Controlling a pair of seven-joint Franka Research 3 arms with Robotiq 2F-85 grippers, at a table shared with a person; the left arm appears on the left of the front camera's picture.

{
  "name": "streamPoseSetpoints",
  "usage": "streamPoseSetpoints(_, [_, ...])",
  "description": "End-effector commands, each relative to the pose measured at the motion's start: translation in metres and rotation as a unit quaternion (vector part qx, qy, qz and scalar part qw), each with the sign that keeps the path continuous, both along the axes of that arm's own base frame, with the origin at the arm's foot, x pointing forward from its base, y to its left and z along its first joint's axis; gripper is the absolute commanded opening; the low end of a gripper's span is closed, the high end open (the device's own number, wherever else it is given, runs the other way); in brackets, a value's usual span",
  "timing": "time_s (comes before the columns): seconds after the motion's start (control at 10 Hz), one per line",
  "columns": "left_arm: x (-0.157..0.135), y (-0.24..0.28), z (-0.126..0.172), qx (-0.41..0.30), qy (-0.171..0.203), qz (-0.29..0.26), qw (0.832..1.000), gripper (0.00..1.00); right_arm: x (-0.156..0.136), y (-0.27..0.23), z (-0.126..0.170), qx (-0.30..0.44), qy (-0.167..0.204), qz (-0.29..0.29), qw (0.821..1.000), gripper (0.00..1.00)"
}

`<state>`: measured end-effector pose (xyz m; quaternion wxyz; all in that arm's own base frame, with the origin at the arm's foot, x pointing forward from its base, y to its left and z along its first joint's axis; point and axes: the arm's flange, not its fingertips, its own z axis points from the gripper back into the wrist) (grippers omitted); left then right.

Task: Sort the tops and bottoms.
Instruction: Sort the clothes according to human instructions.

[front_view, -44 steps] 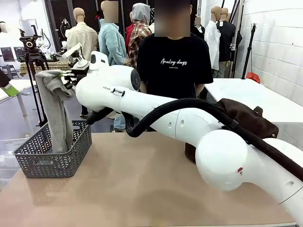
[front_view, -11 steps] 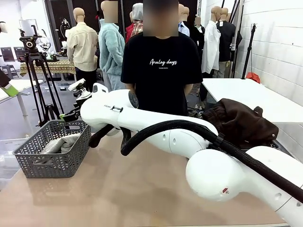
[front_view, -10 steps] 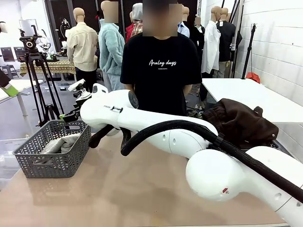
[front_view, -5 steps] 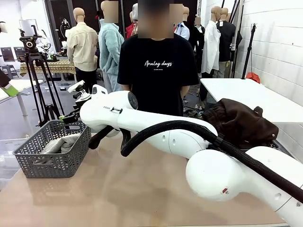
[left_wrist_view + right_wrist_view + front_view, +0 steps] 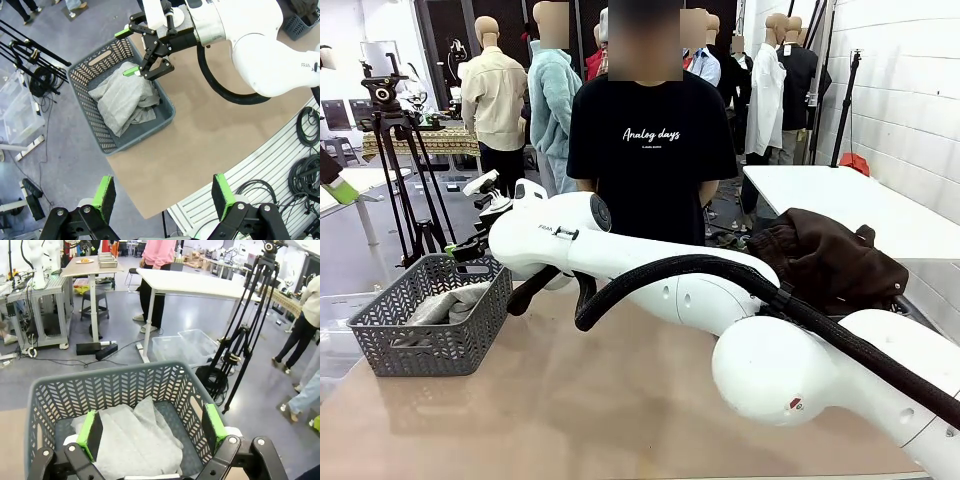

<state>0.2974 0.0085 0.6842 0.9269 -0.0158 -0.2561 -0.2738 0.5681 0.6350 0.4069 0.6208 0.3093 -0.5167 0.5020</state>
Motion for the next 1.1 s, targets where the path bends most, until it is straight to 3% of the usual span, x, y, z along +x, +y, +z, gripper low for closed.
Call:
streamPoseSetpoints(0.0, [-0.001, 0.0006, -0.0006, 0.0, 0.0, 0.0, 1.0, 1.0, 0.001, -0.0006, -0.0027, 0.005, 0.002, 0.001, 1.0, 1.0])
streamPoseSetpoints(1.0, [-0.001, 0.0006, -0.0006, 0.0, 0.0, 0.0, 1.0, 1.0, 0.001, -0.0006, -0.0027, 0.005, 0.002, 0.001, 1.0, 1.0])
